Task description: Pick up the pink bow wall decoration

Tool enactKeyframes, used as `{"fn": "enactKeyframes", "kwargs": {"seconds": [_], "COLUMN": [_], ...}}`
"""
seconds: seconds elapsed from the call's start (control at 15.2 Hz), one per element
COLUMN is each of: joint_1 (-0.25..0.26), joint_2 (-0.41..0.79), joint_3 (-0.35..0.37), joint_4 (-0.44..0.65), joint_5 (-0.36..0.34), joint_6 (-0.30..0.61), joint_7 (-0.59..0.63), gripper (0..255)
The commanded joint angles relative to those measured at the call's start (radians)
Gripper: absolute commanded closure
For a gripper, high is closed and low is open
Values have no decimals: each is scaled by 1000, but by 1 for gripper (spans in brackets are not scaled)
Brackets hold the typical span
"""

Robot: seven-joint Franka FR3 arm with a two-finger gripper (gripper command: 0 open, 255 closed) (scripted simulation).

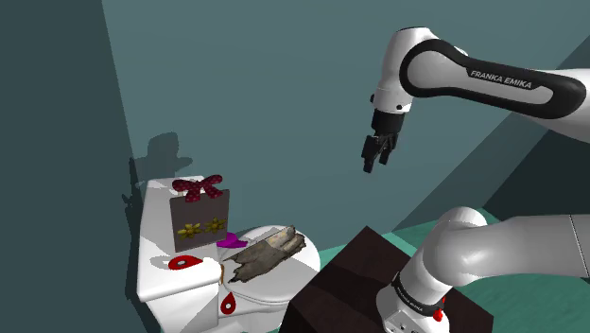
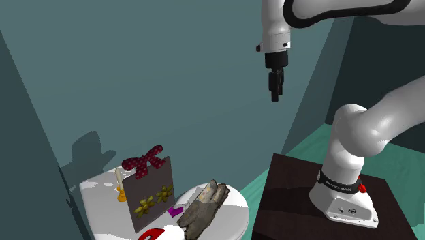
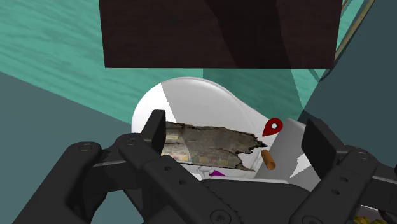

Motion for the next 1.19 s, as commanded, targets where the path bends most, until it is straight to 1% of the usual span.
{"fn": "enactKeyframes", "kwargs": {"seconds": [0.0, 0.26, 0.53, 0.79, 1.12], "joint_1": [0, 47, 92, 133, 179], "joint_2": [0, 147, 292, 433, 600], "joint_3": [0, -5, -3, 6, 26], "joint_4": [0, 52, 122, 206, 329], "joint_5": [0, 1, 8, 18, 30], "joint_6": [0, 105, 191, 258, 316], "joint_7": [0, -88, -174, -258, -359], "gripper": [0, 0, 0, 0, 0]}}
